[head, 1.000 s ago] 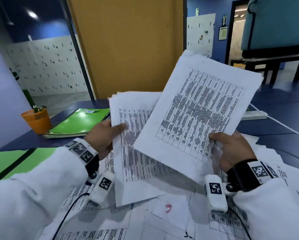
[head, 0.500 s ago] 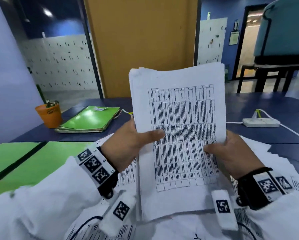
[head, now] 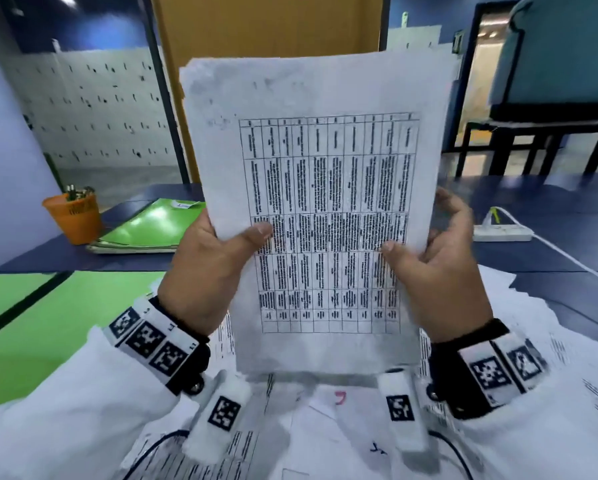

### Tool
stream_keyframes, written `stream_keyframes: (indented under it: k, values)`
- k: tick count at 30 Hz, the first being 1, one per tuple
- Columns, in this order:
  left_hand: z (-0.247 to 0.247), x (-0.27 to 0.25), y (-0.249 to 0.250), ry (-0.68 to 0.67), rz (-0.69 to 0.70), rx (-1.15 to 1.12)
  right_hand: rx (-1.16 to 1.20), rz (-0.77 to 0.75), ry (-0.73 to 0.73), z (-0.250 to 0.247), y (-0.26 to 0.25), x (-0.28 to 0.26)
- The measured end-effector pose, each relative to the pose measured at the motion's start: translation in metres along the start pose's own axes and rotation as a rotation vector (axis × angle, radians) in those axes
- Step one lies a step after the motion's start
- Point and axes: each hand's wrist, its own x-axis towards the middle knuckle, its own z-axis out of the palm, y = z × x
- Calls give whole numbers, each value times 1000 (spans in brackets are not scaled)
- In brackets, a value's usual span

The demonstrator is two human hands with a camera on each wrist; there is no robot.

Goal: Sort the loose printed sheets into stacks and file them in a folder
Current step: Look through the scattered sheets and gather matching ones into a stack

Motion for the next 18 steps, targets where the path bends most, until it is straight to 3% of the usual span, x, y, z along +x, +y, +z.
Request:
stream_keyframes:
  k: [5, 11, 18]
  values:
    - [-2, -1, -3, 160, 55, 89, -201, -69, 68, 24, -9, -10]
    - [-17, -10, -46, 174, -183, -64, -322, 227, -31, 29, -5, -16]
    - [-21, -15, -63, 141, -317, -46, -239, 348, 5, 36, 2, -17]
